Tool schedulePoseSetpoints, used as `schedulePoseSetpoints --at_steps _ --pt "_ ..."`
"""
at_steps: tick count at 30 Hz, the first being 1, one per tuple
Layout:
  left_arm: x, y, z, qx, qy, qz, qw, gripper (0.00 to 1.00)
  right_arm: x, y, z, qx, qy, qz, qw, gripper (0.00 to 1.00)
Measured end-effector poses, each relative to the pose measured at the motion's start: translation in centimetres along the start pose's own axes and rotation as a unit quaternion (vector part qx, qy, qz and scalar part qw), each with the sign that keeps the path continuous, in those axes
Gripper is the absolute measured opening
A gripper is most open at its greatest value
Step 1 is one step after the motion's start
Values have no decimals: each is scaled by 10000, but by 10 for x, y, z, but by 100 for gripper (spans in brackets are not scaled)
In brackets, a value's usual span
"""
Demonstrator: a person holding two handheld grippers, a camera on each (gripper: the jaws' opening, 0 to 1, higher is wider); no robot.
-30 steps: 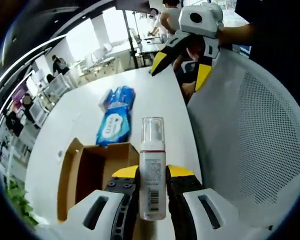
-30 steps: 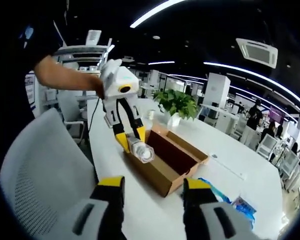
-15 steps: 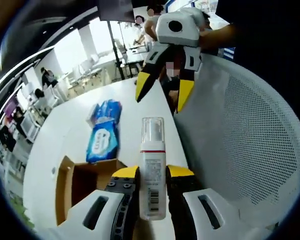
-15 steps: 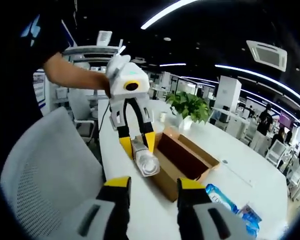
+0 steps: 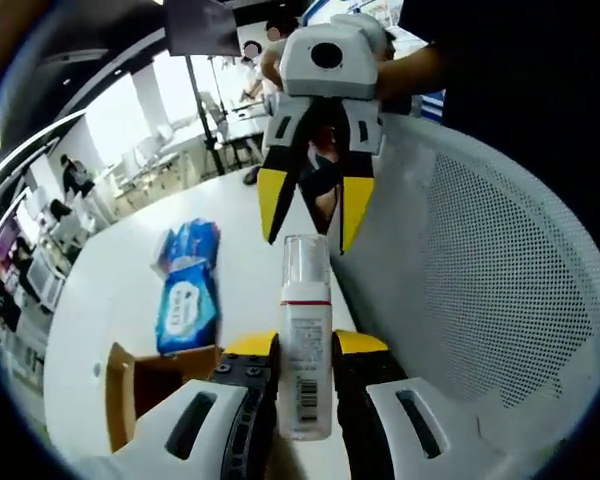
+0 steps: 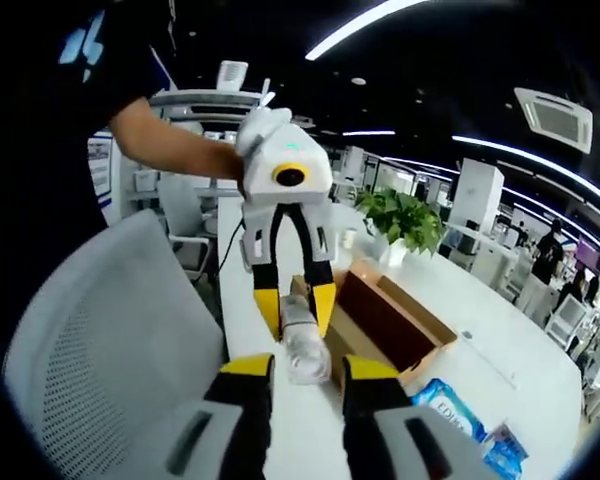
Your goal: Operate the shoe box by opening the lid, removing the specified soft item, and placing it in the target area until the item is outside and the box remains undamaged.
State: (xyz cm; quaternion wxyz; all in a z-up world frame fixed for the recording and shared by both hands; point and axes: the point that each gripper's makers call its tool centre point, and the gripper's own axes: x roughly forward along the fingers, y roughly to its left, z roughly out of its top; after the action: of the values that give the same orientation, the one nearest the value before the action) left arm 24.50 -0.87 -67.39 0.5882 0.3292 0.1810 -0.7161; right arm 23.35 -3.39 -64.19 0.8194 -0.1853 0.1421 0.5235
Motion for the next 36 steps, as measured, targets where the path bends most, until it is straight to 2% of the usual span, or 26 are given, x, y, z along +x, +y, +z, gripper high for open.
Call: schedulePoseSetpoints --at_steps 10,18,27,36 --pt "6 -9 17 123 -298 -231 9992 19 -1 8 -3 -247 99 82 9996 17" --pt "13 -7 15 201 -232 -146 9994 20 -3 8 -6 -497 234 27 9985 15" --pt "17 -6 14 186 -209 -87 9996 21 -3 6 -9 -456 398 8 9982 14" --pt "19 3 15 183 -162 82 9997 22 -5 -2 -10 -445 420 -58 9981 13"
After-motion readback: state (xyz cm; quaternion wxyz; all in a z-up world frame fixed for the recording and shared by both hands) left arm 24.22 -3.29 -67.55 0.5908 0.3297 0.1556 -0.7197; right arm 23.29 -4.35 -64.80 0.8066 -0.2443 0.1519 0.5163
